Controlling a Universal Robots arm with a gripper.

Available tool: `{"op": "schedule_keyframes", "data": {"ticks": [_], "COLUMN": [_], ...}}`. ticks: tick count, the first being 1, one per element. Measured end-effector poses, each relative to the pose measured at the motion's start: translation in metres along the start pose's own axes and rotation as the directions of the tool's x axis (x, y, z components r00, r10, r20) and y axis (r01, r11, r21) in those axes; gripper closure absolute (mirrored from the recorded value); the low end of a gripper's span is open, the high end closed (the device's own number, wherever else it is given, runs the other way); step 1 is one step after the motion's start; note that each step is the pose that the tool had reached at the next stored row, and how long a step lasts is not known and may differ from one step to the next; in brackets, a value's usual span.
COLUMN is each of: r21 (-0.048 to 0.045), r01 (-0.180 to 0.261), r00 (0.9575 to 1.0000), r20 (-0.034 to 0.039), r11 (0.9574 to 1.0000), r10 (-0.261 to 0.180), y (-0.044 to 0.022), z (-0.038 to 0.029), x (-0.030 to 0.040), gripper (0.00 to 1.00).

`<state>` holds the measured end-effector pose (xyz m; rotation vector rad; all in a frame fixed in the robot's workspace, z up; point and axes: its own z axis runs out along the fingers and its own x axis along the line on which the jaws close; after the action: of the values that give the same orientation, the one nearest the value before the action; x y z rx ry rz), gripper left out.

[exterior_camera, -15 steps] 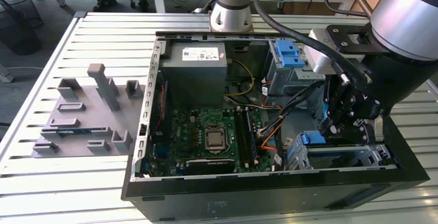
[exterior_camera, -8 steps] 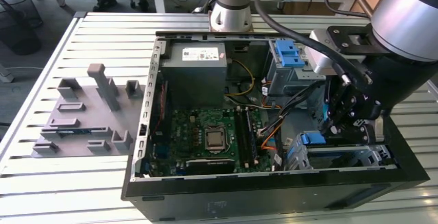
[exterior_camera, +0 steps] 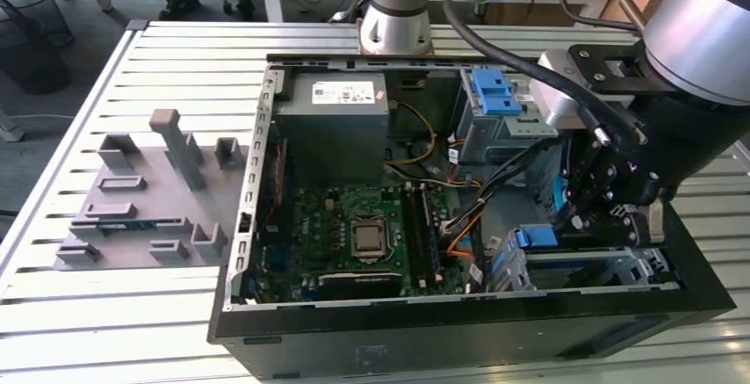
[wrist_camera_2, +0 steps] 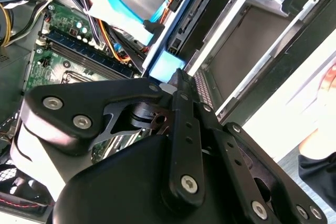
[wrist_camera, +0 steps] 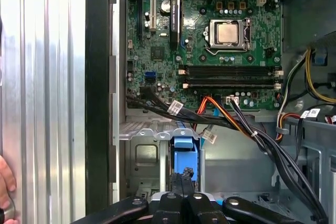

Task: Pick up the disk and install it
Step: 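Insert the first disk wire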

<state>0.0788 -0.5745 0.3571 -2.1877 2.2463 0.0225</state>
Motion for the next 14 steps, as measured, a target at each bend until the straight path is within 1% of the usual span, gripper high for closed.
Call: {"op": "schedule_keyframes", "data": {"ticks": [4, 14], "r21": [0.0, 0.0], "r01": [0.0, 0.0], "r00": [1.0, 1.0], "r20": [0.0001, 0.0001], "r11": [1.0, 1.0], "r10": [0.0, 0.0], "y": [-0.0035, -0.0151], "z": [0.0001, 0.0001], "x": [-0.0001, -0.0004], "gripper": [0.89, 0.89]}}
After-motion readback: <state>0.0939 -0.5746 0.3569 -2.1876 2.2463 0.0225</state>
